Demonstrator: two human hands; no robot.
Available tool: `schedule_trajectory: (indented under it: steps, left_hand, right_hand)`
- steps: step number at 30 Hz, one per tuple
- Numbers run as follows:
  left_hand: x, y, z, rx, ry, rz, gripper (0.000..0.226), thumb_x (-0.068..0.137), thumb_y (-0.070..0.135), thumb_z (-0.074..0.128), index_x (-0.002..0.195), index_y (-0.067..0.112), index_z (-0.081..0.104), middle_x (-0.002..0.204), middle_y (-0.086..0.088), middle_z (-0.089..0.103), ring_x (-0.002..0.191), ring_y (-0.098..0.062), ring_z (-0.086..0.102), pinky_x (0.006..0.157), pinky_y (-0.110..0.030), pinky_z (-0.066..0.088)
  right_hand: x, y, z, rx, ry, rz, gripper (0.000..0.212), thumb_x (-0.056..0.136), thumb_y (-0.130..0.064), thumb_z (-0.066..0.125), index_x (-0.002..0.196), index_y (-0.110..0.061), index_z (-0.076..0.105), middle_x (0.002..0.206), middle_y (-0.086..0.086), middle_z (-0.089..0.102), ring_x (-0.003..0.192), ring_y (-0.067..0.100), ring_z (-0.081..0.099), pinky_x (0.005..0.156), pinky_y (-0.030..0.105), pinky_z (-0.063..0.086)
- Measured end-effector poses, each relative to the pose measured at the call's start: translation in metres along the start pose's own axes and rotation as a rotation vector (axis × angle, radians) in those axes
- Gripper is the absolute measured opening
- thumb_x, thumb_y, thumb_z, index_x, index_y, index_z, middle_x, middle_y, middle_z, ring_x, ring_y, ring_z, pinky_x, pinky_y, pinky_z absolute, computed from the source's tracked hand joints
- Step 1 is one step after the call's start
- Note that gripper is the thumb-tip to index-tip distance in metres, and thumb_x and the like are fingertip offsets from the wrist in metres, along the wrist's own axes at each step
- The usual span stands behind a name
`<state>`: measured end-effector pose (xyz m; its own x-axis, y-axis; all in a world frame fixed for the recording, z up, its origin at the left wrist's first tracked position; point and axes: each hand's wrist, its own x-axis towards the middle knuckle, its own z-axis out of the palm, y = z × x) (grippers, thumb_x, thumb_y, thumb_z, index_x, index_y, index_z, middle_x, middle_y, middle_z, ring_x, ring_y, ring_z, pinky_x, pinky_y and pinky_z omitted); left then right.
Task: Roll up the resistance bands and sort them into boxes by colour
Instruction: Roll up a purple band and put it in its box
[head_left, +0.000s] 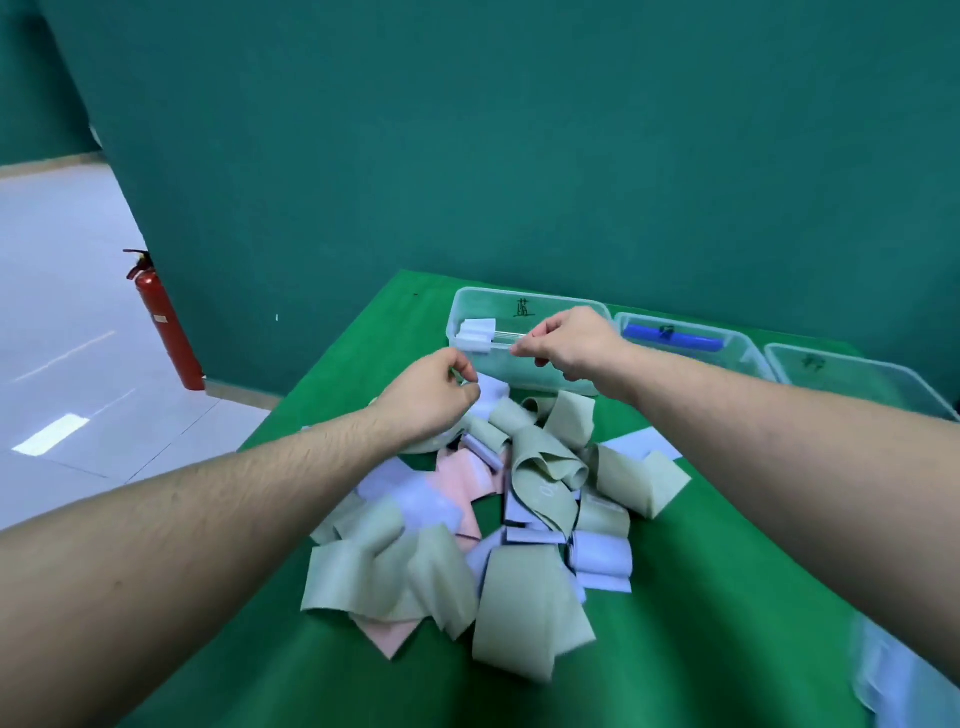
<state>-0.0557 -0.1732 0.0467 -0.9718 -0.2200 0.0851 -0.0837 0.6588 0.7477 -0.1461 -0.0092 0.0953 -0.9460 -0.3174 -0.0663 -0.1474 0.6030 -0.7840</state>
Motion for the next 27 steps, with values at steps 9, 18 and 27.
schedule_trajectory:
  steps: [9,18,27]
  left_hand:
    - [-0.094,-0.018,0.025,0.32,-0.077,0.045,0.019,0.082,0.025,0.063,0.099,0.028,0.057,0.106,0.002,0.05,0.1,-0.019,0.052,0.09,-0.034,0.045]
    - [-0.127,-0.019,0.022,0.473,-0.115,0.007,0.032,0.086,0.025,0.06,0.118,0.025,0.055,0.115,0.002,0.051,0.098,-0.018,0.056,0.08,-0.028,0.044]
    - [-0.143,0.007,0.008,-0.048,0.077,0.048,0.006,0.089,0.019,0.069,0.083,0.019,0.069,0.071,0.011,0.064,0.063,-0.004,0.055,0.058,-0.016,0.043]
  right_hand:
    - [-0.104,0.035,0.011,-0.066,-0.15,0.024,0.015,0.087,-0.024,0.072,0.073,-0.018,0.072,0.054,-0.006,0.06,0.042,0.01,0.039,0.041,0.016,0.031]
    - [-0.152,0.059,0.028,-0.017,-0.129,0.074,0.037,0.089,-0.037,0.067,0.062,-0.018,0.051,0.048,-0.007,0.052,0.036,0.009,0.036,0.039,0.017,0.029]
    - [-0.175,0.058,0.036,0.142,-0.173,0.038,0.014,0.088,-0.031,0.07,0.085,-0.021,0.06,0.063,0.0,0.055,0.043,0.013,0.04,0.045,0.023,0.035]
